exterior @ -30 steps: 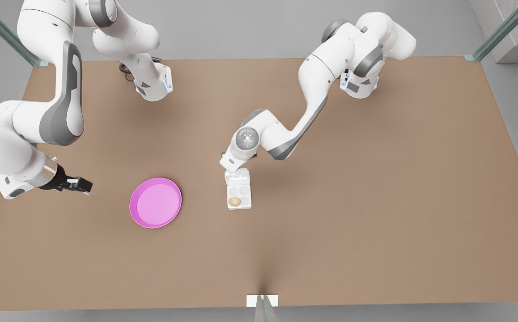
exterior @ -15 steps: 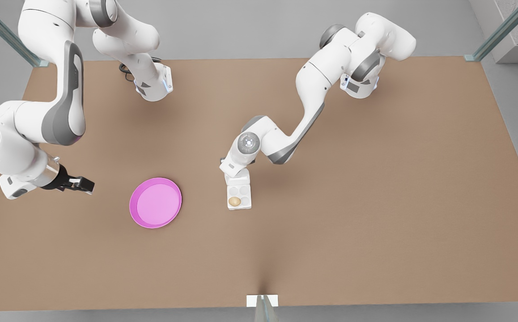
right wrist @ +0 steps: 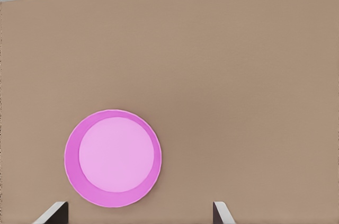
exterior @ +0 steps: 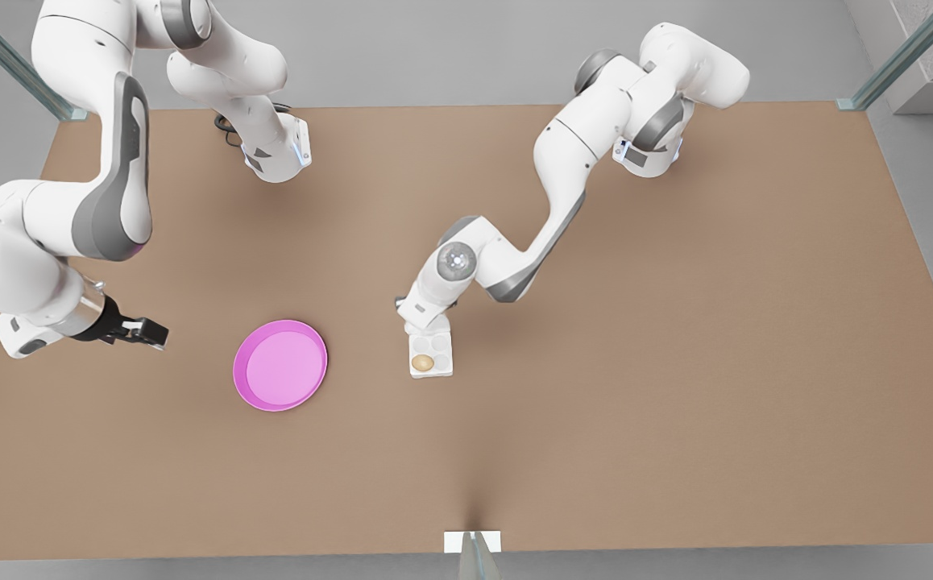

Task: Pack egg into the box and close the box lid

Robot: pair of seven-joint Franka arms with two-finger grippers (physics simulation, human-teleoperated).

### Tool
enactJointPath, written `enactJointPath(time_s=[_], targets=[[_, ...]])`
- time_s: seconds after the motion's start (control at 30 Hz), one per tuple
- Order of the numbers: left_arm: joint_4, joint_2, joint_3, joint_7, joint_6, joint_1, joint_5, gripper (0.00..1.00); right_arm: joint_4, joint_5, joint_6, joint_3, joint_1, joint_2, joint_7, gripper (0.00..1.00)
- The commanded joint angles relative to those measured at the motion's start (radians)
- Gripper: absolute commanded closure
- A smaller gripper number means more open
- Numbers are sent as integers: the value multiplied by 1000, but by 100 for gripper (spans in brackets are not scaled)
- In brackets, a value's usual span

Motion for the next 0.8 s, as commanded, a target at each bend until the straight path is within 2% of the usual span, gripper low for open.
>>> enactJointPath(time_s=[0.0, 0.23, 0.3, 0.33, 0.37, 0.4, 0.43, 0.47, 0.5, 0.57, 0.63, 0.77], targets=[[1, 3, 1, 1, 3, 0, 2, 56, 0, -1, 0, 0, -4, 0, 0, 0], [42, -16, 5, 11, -19, 34, 0, 56, -1, -8, 3, 0, -7, 1, 0, 0], [42, -112, 8, 11, -169, 92, -7, 54, -1, -8, 0, 0, -8, 0, 0, 0], [41, -229, 8, 19, -425, 272, -52, 50, -1, -10, 0, 0, -8, 0, 0, 0], [42, -318, 10, 145, -598, 494, -49, 15, 0, -10, 0, 0, -10, 0, 0, 0], [44, -350, 89, 267, -609, 605, -46, 0, 0, -10, 0, 0, -10, 0, 0, 0], [80, -350, 197, 493, -606, 606, -47, 0, 0, -11, 0, 0, -11, 0, 0, 0], [93, -408, 248, 659, -615, 605, -44, 0, 5, -11, 0, -2, -11, 0, -2, 0], [91, -534, 252, 660, -704, 603, 45, 0, 17, -11, 0, -3, -14, 1, -5, 0], [90, -661, 246, 714, -847, 600, 96, 0, 19, -11, 2, -3, -13, 1, -2, 0], [-122, -795, 242, 895, -764, 631, 155, 0, 19, -11, 0, -3, -13, 1, -2, 0], [-166, -738, 232, 895, -746, 631, 200, 0, 17, -8, -1, -2, -11, 8, 0, 0]])
